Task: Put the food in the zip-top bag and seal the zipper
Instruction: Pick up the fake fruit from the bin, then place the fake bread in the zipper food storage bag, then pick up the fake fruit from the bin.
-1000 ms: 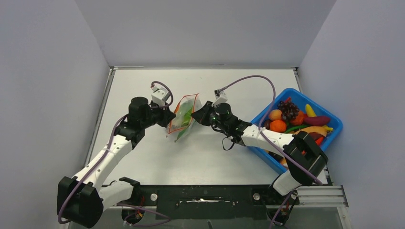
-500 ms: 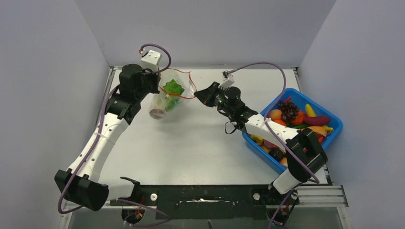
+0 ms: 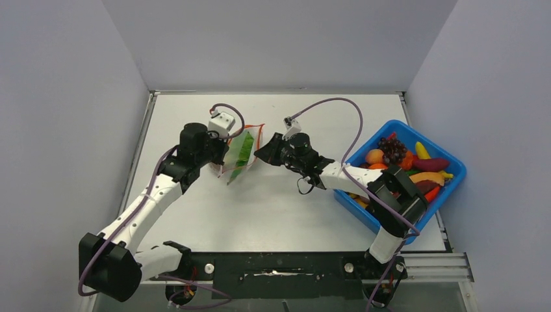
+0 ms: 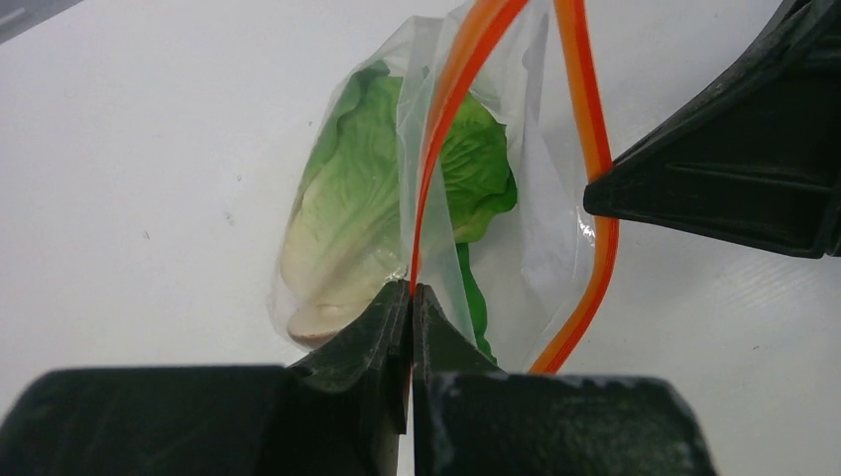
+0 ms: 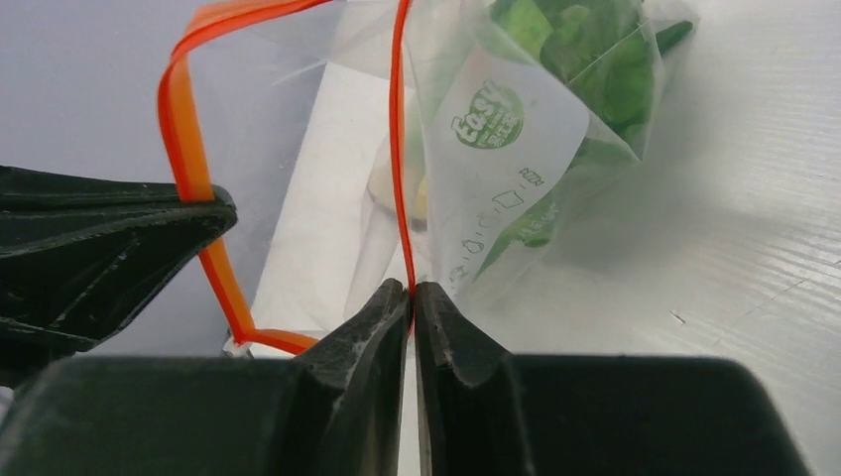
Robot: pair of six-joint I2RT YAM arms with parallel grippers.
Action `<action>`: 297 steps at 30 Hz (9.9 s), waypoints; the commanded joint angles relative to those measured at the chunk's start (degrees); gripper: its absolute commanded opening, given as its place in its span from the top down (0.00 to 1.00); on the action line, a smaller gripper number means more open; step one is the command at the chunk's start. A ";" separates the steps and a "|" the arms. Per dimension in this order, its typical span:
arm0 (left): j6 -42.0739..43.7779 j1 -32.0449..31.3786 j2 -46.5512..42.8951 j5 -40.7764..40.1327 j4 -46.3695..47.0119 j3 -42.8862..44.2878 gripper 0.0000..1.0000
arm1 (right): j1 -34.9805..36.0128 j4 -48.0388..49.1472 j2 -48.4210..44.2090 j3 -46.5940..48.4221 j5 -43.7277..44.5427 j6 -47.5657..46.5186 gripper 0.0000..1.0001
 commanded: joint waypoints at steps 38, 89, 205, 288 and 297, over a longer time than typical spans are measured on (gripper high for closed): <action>-4.33 -2.02 -22.27 3.26 11.11 -18.07 1.00 | -11.52 -71.87 -29.93 11.51 38.19 -23.55 0.26; -3.45 -1.93 -25.22 4.95 10.96 -19.24 1.00 | -40.82 -57.30 -22.14 -3.76 28.95 -32.25 0.11; -18.26 -1.93 -22.03 10.30 19.07 -15.02 1.00 | 9.82 -33.91 -13.16 17.99 14.95 0.65 0.36; 0.51 0.62 -14.58 -2.06 13.75 -11.99 1.00 | -0.53 -22.88 2.52 15.49 0.32 -1.67 1.00; -3.22 0.61 -14.44 5.56 14.36 -13.40 1.00 | -0.82 -26.87 1.13 12.88 1.48 -0.45 0.91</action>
